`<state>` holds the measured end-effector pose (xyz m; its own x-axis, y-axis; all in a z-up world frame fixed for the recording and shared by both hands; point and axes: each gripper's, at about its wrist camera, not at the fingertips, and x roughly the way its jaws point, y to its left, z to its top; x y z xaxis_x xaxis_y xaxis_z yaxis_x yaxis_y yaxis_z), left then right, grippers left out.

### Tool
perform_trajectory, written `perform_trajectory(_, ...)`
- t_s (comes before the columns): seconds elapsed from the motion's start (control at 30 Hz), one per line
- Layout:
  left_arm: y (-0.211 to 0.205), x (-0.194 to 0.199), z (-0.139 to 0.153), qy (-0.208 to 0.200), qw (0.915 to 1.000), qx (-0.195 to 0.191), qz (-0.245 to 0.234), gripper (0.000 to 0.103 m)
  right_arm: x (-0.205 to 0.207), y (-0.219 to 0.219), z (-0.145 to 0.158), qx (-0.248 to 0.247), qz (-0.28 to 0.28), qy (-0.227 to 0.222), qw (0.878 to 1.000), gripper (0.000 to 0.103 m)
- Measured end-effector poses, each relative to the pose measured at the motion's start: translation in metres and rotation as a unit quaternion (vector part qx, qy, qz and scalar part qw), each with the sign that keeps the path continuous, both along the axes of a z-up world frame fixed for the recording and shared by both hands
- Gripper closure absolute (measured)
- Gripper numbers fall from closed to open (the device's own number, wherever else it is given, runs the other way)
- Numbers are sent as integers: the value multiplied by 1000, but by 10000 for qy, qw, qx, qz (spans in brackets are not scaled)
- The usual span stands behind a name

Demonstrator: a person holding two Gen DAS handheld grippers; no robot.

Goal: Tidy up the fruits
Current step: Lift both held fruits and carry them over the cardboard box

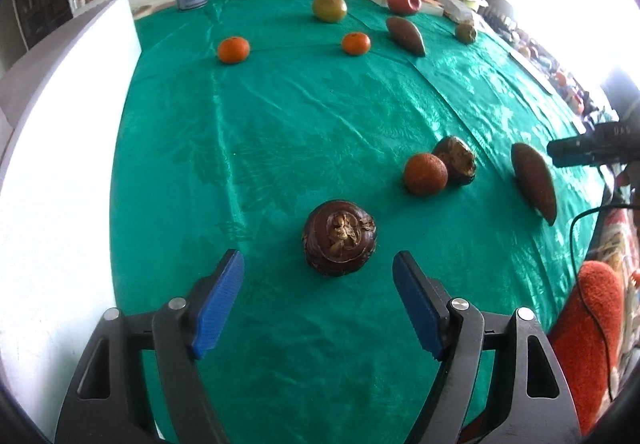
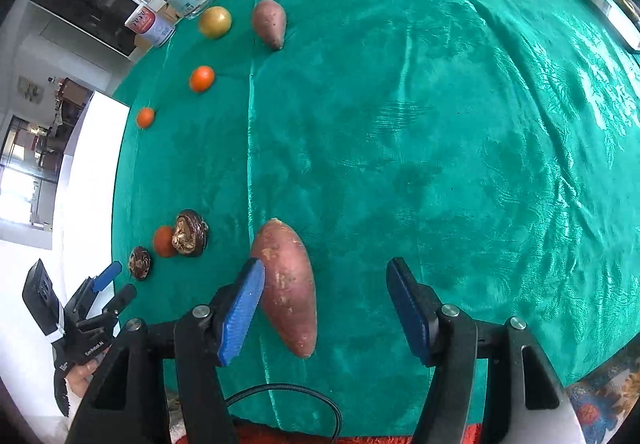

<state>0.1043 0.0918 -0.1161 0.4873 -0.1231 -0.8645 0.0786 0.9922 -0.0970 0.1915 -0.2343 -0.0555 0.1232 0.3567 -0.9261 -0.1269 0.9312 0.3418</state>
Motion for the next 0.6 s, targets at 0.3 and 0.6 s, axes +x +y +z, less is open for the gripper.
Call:
perform_trajectory(0.3, -27, 12, -12, -16, 9980, 558, -307, 49, 13, 46, -3, -178, 473, -78, 9987, 39)
perform_trajectory(0.6, -23, 14, -11, -130, 9991, 346, -187, 59, 2, 75, -16, -826, 819, -169, 9931, 63)
